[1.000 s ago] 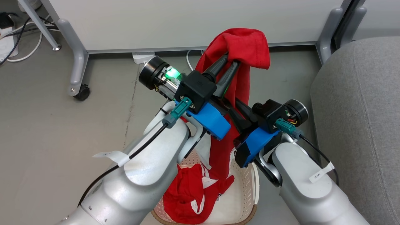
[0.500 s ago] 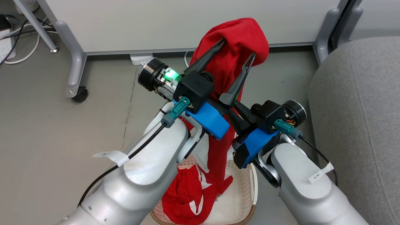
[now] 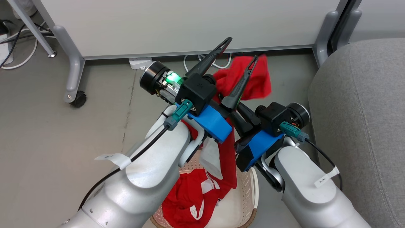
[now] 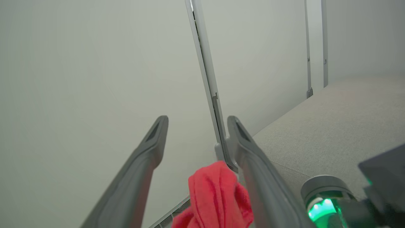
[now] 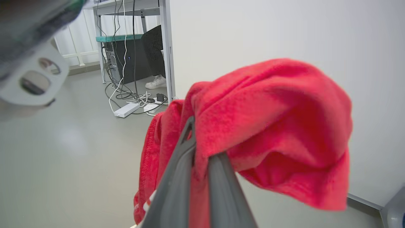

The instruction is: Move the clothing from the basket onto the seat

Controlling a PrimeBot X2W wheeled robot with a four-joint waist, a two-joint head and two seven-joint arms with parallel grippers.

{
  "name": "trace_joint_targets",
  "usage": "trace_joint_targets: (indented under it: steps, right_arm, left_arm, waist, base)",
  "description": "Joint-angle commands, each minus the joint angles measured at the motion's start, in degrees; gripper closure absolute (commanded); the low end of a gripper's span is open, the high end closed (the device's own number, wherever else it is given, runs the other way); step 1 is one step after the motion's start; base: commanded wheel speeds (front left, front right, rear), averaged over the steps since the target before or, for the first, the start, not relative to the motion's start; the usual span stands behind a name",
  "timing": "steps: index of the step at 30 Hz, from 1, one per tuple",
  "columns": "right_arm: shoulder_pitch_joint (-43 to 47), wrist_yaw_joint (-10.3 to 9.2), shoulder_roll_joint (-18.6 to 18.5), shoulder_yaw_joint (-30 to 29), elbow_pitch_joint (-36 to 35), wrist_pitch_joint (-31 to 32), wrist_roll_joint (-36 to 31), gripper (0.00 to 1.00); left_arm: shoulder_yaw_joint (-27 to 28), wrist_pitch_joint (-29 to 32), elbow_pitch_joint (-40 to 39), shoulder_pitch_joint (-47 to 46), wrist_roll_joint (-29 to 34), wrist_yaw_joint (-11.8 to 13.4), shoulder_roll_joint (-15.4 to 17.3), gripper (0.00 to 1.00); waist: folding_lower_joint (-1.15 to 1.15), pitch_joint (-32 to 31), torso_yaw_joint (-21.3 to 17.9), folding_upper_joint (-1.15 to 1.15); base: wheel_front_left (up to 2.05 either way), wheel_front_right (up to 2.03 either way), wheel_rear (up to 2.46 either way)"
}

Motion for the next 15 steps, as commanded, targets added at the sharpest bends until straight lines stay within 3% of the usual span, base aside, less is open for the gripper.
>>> trace_joint_targets:
  steps: [1,15]
  right_arm:
    - [0.8,0.03,-0.2,-0.3,-0.5,-0.2,0.2,1.00]
    - [2.8,0.03,-0.2,-6.1,-6.0,-0.2,-0.7,1.00]
  left_arm:
    - [0.0,-0.3,0.1,0.2,-0.1,0.4,0.3,0.00]
    - [0.0,-0.8,-1.9,2.3,-0.4,1.6,1.8,0.00]
  waist:
    - [0.00,-0.1,-0.1,0.00]
    - [0.00,1.1,-4.4,0.00]
  base:
    - [0.00,0.00,0.00]
    - [0.00,0.00,0.00]
